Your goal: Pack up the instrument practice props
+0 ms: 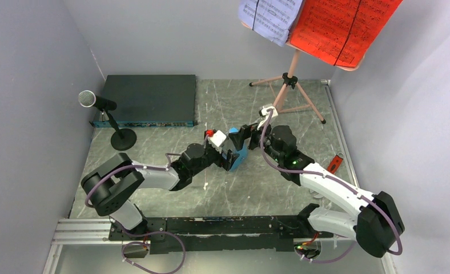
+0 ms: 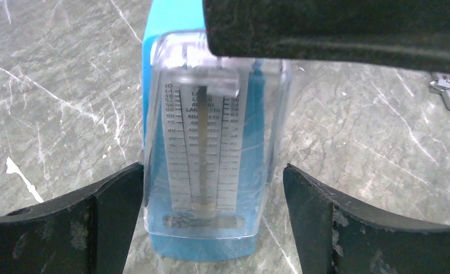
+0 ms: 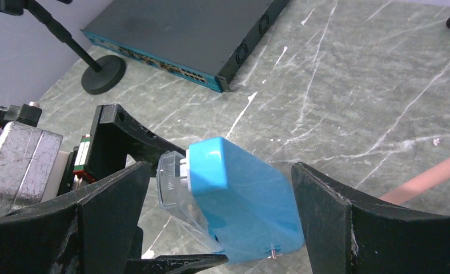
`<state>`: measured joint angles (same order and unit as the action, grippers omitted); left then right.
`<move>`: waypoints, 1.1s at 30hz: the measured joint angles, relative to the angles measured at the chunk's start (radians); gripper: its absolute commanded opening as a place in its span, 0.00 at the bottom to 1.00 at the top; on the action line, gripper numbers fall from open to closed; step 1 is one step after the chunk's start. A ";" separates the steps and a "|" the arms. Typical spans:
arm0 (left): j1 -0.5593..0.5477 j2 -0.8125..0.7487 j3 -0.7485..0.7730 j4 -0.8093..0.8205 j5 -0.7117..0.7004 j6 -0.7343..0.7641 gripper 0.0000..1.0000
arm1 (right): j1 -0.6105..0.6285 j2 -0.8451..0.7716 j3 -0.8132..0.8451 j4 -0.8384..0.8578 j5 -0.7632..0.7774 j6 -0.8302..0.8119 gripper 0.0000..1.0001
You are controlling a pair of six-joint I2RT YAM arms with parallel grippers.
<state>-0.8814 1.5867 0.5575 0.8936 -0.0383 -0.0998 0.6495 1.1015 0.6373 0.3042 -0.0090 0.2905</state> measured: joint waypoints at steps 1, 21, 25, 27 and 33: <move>0.000 -0.008 0.000 -0.003 0.008 0.000 0.94 | 0.000 -0.010 0.000 -0.002 0.000 -0.001 1.00; 0.005 -0.074 0.000 -0.092 0.015 -0.006 0.87 | -0.006 -0.044 -0.027 -0.012 0.001 -0.011 1.00; 0.022 -0.074 0.000 -0.092 0.032 -0.008 0.83 | -0.006 -0.055 -0.036 -0.016 0.000 -0.014 1.00; 0.036 -0.074 0.000 -0.092 0.048 -0.014 0.82 | -0.006 -0.060 -0.040 -0.016 0.001 -0.017 1.00; 0.066 -0.074 -0.002 -0.090 0.099 -0.037 0.80 | -0.006 -0.066 -0.050 -0.016 0.000 -0.019 1.00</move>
<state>-0.8150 1.5124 0.5556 0.8032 0.0608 -0.1364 0.6430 1.0351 0.5877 0.2886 -0.0086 0.2718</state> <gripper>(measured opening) 0.807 0.994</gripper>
